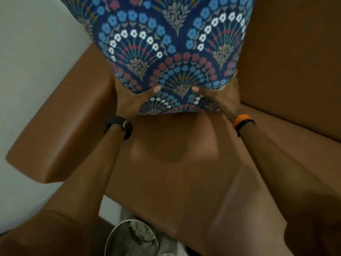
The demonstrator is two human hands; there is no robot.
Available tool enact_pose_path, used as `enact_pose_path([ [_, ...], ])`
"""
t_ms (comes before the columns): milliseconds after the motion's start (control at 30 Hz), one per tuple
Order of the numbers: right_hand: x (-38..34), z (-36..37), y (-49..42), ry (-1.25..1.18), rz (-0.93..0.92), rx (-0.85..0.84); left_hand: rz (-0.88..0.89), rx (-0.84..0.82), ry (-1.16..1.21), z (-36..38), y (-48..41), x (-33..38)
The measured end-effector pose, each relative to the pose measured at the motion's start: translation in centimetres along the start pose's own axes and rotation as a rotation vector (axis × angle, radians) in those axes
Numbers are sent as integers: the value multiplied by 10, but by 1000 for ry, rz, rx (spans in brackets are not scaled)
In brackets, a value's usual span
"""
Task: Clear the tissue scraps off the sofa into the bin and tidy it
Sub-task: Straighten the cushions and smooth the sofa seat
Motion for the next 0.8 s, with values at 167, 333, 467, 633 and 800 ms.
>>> enact_pose_path([
  [167, 22, -55, 60, -28, 58, 194, 81, -135, -37, 36, -8, 21],
  [333, 53, -74, 84, -105, 144, 132, 27, -333, -92, 102, -4, 25],
  [467, 65, -78, 80, -100, 132, 173, 61, -257, -34, 100, -2, 19],
  [633, 82, -75, 96, -91, 108, 283, 56, -151, -70, 102, 16, -4],
  [800, 109, -93, 166, 516, 258, 303, -114, -94, -326, 133, 96, -59],
])
Point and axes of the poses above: each hand's wrist, its own y-axis away from the middle knuckle, its own z-axis out of the palm, x = y × z, the point moved 9 cm from there along -y, towards the middle knuckle, and after that the axes turned 6 degrees about -z, right-handed, at the moved point
